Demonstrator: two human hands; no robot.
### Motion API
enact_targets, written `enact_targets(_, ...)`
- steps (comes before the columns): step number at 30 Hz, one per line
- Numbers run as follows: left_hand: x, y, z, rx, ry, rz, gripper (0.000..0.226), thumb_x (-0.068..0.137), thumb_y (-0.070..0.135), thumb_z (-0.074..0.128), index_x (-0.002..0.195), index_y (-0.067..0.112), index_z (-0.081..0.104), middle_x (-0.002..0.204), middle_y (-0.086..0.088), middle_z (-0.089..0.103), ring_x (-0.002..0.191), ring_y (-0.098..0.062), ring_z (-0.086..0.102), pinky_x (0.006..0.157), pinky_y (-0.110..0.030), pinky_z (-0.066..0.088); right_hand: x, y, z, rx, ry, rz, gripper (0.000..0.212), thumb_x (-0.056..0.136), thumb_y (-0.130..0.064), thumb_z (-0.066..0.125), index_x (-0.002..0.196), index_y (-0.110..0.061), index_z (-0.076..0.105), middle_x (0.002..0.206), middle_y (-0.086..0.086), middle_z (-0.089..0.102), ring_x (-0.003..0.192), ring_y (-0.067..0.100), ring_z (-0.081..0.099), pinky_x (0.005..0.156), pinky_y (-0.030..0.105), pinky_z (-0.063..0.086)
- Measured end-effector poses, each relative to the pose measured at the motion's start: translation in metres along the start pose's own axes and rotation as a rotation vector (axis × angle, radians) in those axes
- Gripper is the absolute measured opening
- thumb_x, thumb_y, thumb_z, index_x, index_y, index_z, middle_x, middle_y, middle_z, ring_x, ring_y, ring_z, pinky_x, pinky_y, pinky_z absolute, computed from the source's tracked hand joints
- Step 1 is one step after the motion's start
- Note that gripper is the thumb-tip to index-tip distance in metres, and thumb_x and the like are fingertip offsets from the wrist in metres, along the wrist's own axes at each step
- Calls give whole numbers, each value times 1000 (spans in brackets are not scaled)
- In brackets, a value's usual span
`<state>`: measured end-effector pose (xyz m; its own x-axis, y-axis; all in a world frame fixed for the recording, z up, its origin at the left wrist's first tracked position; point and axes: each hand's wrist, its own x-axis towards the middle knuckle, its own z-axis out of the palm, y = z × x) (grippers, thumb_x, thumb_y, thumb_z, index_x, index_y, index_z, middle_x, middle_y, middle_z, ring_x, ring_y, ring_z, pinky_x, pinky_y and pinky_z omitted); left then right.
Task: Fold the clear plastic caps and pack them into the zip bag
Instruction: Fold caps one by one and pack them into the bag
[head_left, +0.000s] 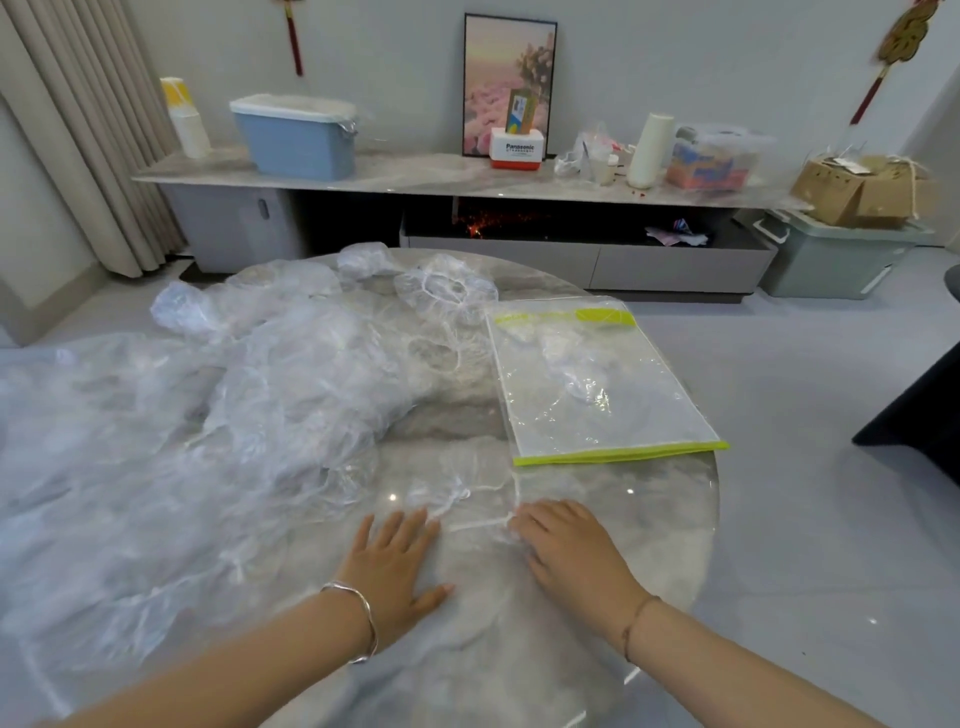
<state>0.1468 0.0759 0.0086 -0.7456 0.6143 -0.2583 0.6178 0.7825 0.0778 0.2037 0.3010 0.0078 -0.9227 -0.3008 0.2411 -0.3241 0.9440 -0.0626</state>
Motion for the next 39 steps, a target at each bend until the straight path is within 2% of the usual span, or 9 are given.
enact_targets(4,-16,-10,-9,-124,327,3,57,91,56,23,110,20,62,92,4,61,77,-16,65,67,-29,55,2,-9,-2,48,88,-67,25,58,-9,80,75,-21,66,74,-8,64,70,13,61,66,21,42)
enact_targets(11,9,-16,-21,-406,231,-22,49,97,46,37,144,33,29,147,1,31,136,-20,27,111,-35,26,-34,-5,-20,87,158,-295,10,83,-14,62,85,-19,70,99,-7,70,92,10,62,80,20,48)
enact_targets(15,13,-13,-9,-69,68,155,43,101,38,26,144,39,25,156,9,14,145,-17,8,116,-35,5,-50,13,-17,-53,76,-94,31,58,-4,73,85,-19,69,102,-2,70,95,20,66,90,25,35)
enact_targets(19,-12,-14,-8,63,49,123,77,80,47,-10,146,29,27,152,3,27,142,-20,18,116,-34,7,-57,2,-24,26,44,81,55,70,-11,39,122,-19,55,129,2,56,119,20,51,106,28,23)
enact_targets(23,-38,-9,-20,181,27,107,44,92,23,35,135,21,39,124,2,50,117,-18,41,102,-27,27,-52,-22,-17,-24,-97,-193,51,79,-35,59,128,-24,53,136,-4,52,125,12,45,108,28,26)
enact_targets(27,-56,-17,-26,172,-42,206,73,81,23,50,146,27,18,140,3,28,129,-16,28,109,-26,20,-38,-32,2,-35,-107,-248,38,84,-39,43,110,-28,67,118,-11,65,108,7,60,102,23,33)
enact_targets(31,-57,-34,-11,98,-164,202,89,76,27,60,148,33,9,155,6,7,144,-17,3,118,-39,0,-26,-38,5,104,-60,-143,31,88,-29,44,99,-28,72,109,-14,69,97,4,64,88,22,49)
enact_targets(35,-43,-47,-3,76,257,344,55,49,29,77,102,34,65,97,15,62,94,-8,62,88,-21,47,-22,-36,-8,572,-173,265,17,94,-27,54,97,-23,71,97,-11,71,90,4,63,84,24,50)
enact_targets(39,-39,-53,-12,-287,283,184,26,85,39,49,82,22,69,80,6,67,79,-13,61,74,-23,45,-12,-32,-13,940,-82,595,16,94,-9,51,86,-8,65,76,4,69,74,16,66,78,33,50)
